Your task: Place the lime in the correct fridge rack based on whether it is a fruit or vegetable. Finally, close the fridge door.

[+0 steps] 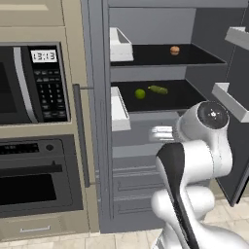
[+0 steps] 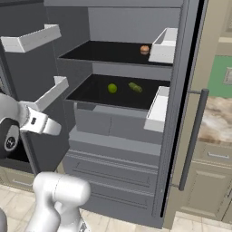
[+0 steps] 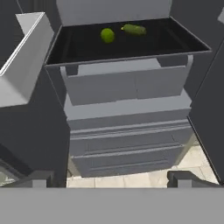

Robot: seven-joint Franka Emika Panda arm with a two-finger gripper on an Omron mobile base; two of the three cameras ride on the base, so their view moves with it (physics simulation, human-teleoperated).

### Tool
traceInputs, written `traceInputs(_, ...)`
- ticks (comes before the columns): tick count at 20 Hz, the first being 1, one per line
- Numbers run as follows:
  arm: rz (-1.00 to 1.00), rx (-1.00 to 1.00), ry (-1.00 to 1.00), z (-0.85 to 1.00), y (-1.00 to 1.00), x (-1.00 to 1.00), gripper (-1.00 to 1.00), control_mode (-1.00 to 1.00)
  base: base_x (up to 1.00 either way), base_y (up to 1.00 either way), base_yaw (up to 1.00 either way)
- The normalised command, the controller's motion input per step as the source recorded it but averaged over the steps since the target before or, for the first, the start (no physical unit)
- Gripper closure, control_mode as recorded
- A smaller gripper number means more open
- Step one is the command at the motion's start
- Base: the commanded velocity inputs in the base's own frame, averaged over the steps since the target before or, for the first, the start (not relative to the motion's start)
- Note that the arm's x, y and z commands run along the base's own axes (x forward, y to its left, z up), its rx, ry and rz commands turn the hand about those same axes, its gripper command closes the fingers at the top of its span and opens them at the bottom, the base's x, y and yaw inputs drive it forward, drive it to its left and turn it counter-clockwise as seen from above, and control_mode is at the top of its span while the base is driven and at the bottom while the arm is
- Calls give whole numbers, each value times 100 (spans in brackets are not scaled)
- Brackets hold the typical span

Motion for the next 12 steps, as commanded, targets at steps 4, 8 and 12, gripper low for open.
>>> traceInputs(4, 2, -14, -33, 8, 100, -44, -100, -100, 0, 0, 0)
traceInputs(8, 0, -11, -35, 1, 100, -35, -100, -100, 0, 0, 0)
traceInputs(12, 0, -9, -33, 0, 100, -21, -100, -100, 0, 0, 0)
